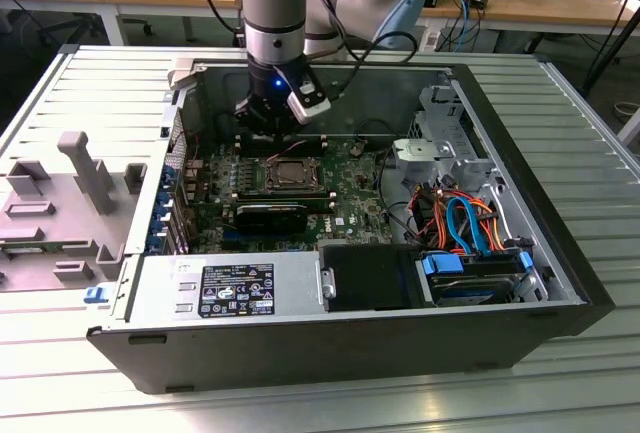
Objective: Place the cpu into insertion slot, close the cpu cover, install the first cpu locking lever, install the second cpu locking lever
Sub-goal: 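Install the first cpu locking lever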
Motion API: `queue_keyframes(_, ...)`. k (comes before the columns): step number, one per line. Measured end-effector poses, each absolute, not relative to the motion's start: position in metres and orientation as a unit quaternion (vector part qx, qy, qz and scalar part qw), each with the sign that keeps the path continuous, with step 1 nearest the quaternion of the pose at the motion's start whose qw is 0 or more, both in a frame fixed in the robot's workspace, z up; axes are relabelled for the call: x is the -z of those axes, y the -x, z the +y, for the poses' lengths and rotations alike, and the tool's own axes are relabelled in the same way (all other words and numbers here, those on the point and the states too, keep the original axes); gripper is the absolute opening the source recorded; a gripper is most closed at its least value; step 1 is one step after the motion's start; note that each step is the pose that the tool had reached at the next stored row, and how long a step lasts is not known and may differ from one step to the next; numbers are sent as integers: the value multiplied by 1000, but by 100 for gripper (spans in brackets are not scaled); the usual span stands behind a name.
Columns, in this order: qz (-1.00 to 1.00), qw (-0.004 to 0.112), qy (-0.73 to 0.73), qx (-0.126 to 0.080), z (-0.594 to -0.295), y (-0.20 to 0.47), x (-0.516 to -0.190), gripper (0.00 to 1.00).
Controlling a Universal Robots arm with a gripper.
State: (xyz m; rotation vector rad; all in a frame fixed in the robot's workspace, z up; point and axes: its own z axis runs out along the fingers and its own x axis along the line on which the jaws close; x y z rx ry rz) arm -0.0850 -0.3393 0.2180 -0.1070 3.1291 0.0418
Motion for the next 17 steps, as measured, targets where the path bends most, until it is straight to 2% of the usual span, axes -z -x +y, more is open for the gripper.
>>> queue_keyframes(17,999,5,35,-11,-339,63,-206,11)
